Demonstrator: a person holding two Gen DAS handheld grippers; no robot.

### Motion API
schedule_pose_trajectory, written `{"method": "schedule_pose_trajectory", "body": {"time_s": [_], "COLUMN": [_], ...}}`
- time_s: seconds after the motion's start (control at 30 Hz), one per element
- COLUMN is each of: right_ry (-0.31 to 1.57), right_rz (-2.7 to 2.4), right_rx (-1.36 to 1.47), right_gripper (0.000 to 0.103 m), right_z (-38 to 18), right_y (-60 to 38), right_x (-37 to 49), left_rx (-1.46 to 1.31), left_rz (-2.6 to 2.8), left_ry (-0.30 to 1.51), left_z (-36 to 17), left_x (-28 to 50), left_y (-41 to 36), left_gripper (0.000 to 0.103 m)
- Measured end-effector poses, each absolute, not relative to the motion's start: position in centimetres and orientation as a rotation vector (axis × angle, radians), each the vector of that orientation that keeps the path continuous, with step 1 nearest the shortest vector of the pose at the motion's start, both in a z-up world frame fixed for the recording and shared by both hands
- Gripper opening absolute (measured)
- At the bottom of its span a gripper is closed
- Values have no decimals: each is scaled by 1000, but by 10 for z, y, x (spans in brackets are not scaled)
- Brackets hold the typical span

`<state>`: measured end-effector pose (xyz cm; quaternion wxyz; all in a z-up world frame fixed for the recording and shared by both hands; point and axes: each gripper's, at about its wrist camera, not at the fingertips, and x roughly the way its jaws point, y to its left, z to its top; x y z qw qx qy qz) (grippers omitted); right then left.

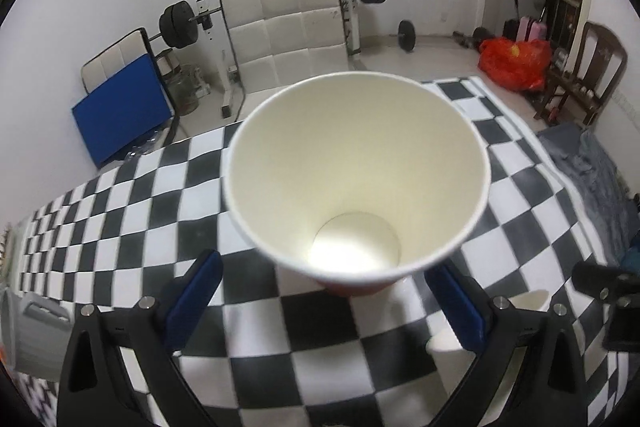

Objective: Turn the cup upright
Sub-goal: 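Close the left tool on the red paper cup and lift it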

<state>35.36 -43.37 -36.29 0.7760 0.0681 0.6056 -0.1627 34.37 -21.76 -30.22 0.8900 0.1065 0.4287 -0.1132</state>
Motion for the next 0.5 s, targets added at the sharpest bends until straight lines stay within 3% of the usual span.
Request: {"method": "schedule_pose_trajectory", "body": {"time_s": [0.5], "right_ry": [1317], "right_rz": [-363], "right_rx": [137], "right_gripper": [103], "right_z": [-375], "right_y": [-441], "right_x": [362], "left_rx": [125], "left_rz": [-337], "left_ry": [797], "left_z": [-295], "left_x": [361], "left_y": [-221], "left_gripper": [99]}}
